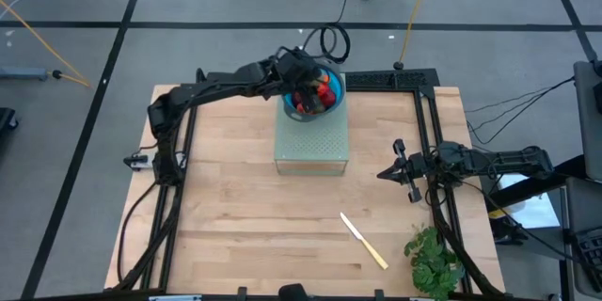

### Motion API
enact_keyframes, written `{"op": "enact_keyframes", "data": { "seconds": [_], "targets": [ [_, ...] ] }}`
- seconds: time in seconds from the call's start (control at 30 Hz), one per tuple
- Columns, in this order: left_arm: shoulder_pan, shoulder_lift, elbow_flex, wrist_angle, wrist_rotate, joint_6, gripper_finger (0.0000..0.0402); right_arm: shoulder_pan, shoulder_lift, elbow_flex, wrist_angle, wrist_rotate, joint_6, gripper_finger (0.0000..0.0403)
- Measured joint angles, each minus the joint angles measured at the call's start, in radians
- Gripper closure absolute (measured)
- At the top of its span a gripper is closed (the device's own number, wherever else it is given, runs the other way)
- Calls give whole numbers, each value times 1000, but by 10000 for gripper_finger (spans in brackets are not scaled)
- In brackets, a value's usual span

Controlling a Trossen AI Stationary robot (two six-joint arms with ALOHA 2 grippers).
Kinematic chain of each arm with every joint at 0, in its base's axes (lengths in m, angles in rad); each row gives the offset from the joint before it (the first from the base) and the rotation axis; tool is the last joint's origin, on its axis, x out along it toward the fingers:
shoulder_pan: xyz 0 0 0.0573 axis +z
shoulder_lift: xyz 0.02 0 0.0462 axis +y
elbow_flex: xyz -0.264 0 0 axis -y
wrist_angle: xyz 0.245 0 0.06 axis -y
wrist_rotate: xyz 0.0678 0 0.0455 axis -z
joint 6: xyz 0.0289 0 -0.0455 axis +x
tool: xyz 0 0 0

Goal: Pick & Place Fruit
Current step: Put the kiwi into the blue strainer bowl on the shelf

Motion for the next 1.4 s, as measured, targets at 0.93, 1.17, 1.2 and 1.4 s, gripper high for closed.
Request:
{"op": "enact_keyframes", "data": {
  "seconds": [0.93,1.17,1.2,1.4],
  "targets": [
    [89,2,0,-61,117,-50,176,0,0,-1,-5,0,0,403],
    [91,9,0,-61,136,-45,176,0,0,-1,-7,0,0,403],
    [91,9,0,-61,137,-37,176,0,0,-1,-7,0,0,403],
    [91,9,0,-61,137,-24,176,0,0,-1,-12,0,0,403]
  ]
}}
